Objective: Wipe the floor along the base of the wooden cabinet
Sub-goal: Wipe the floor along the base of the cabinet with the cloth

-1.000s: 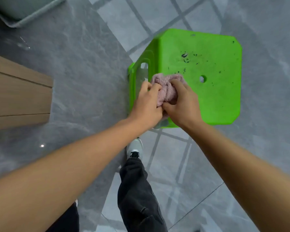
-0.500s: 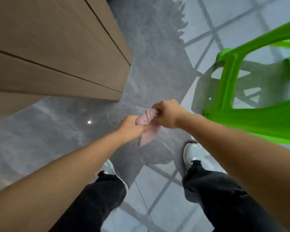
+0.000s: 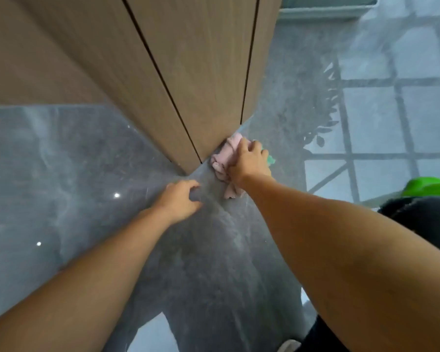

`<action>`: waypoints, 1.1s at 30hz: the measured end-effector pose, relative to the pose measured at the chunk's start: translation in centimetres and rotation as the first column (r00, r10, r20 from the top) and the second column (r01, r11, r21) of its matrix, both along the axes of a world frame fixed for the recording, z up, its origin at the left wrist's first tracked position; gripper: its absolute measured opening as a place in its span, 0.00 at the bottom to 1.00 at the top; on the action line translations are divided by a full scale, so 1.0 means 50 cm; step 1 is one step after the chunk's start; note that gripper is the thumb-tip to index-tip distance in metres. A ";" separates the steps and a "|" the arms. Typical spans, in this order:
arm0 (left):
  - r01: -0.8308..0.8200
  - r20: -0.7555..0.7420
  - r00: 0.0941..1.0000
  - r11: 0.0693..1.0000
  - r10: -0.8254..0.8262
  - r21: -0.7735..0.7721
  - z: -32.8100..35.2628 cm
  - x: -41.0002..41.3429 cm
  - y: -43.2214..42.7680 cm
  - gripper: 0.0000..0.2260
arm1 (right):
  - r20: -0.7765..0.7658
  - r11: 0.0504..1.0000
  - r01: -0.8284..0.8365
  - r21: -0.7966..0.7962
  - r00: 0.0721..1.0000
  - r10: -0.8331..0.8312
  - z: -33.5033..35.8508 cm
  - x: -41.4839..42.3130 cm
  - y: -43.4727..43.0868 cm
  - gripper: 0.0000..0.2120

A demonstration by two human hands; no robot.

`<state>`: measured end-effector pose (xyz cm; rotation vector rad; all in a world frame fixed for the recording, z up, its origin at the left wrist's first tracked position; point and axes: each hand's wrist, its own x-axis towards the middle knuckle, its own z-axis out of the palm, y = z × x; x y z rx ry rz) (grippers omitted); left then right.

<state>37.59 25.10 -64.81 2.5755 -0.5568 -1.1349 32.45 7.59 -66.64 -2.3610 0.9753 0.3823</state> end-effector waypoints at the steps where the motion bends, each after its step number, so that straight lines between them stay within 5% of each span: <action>1: 0.064 0.051 0.996 0.993 -0.069 0.102 0.006 -0.012 0.046 0.25 | 0.000 0.999 -0.038 0.028 0.999 0.038 0.011 0.008 0.003 0.31; 4: -0.019 -0.039 0.999 0.937 0.035 0.348 0.021 -0.065 0.190 0.38 | -0.069 0.974 -0.222 0.032 0.972 0.224 0.034 0.028 0.010 0.45; 7: -0.153 -0.075 0.977 0.905 0.198 0.398 0.012 -0.091 0.263 0.47 | -0.157 0.938 -0.331 -0.101 0.936 0.314 0.000 0.022 -0.031 0.48; 12: -0.330 -0.023 0.935 0.890 0.355 0.315 -0.017 -0.072 0.275 0.60 | -0.009 0.979 0.104 -0.176 0.994 -0.107 -0.040 0.027 -0.015 0.44; 18: -0.368 -0.110 0.896 0.857 0.431 0.361 -0.067 -0.101 0.254 0.73 | -0.009 0.990 -0.111 -0.090 0.994 0.111 -0.094 -0.019 0.213 0.55; 22: -0.346 -0.194 0.873 0.849 0.447 0.399 -0.054 -0.090 0.253 0.74 | -0.079 0.934 -0.258 -0.245 0.966 0.246 -0.110 -0.040 0.131 0.44; 28: -0.316 -0.224 0.872 0.850 0.435 0.422 -0.044 -0.090 0.244 0.73 | -0.275 0.934 0.070 -0.350 0.945 -0.174 -0.047 0.068 -0.132 0.64; 33: -0.307 -0.246 0.870 0.861 0.426 0.406 -0.042 -0.086 0.248 0.73 | -0.014 0.984 0.058 -0.166 0.998 -0.061 -0.020 0.058 -0.063 0.39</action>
